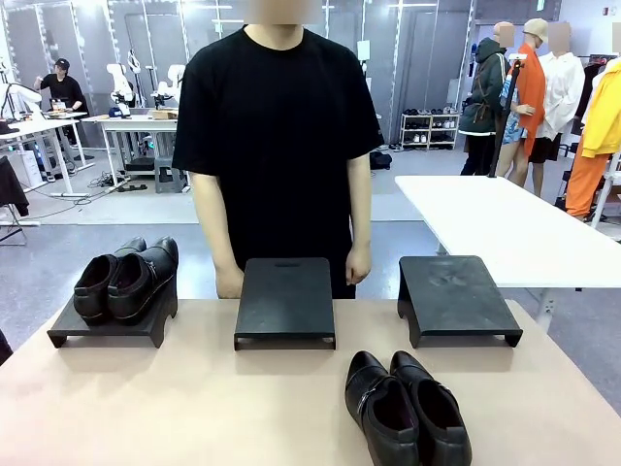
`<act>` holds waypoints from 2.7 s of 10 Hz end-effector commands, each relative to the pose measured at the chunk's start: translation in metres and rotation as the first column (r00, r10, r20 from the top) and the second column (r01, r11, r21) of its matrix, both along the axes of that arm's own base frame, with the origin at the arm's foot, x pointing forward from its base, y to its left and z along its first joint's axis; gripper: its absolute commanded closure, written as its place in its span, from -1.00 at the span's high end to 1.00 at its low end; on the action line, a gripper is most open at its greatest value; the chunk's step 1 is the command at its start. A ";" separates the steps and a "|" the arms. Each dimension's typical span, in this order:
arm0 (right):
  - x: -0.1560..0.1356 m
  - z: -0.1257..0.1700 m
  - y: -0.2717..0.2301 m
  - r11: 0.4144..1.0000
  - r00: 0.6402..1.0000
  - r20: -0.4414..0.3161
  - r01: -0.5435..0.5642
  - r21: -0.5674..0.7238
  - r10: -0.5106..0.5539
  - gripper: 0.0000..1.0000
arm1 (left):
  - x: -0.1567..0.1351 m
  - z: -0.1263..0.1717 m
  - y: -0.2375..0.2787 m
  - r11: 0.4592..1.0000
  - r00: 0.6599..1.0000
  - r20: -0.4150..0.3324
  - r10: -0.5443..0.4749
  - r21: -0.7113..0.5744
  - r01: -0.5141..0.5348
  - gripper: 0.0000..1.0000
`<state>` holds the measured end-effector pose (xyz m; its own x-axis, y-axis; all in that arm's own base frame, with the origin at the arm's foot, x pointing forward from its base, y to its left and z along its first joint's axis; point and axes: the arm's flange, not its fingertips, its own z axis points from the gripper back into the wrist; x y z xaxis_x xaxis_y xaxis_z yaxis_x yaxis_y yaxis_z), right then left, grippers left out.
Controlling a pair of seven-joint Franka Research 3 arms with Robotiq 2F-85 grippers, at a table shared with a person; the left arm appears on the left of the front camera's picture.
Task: Place the shoes on the stand as instructed by the person.
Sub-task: Pick up another pair of Shoes and place it on the Shoes Stand indicated by the person.
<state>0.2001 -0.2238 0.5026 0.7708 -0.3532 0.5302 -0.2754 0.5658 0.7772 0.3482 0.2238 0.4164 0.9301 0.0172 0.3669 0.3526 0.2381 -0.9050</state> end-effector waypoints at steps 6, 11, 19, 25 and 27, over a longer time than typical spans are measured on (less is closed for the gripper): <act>-0.001 0.001 -0.001 1.000 1.000 0.025 -0.006 -0.005 0.006 1.00 | 0.000 -0.024 0.010 0.998 1.000 0.005 -0.018 -0.056 0.018 1.00; -0.001 0.001 -0.001 1.000 1.000 0.025 -0.006 -0.005 0.006 1.00 | 0.012 -0.020 0.009 0.985 0.987 -0.064 -0.148 -0.104 0.140 1.00; -0.001 0.001 -0.001 1.000 1.000 0.025 -0.006 -0.005 0.006 1.00 | 0.003 -0.021 0.005 0.996 0.999 -0.011 -0.046 -0.082 0.045 1.00; 0.033 0.070 0.068 0.962 0.972 -0.231 -0.097 -0.257 0.036 1.00 | 0.003 -0.021 0.005 0.996 0.999 -0.011 -0.046 -0.082 0.045 1.00; 0.058 0.100 0.135 0.881 0.931 -0.343 -0.264 -0.392 0.127 1.00 | 0.003 -0.021 0.005 0.996 0.999 -0.011 -0.046 -0.082 0.045 1.00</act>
<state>0.2481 -0.1078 0.5904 0.9106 -0.0903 0.4032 -0.1818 0.7887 0.5872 0.3512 0.2300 0.3950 0.9396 -0.0089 0.3423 0.3404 0.1321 -0.9310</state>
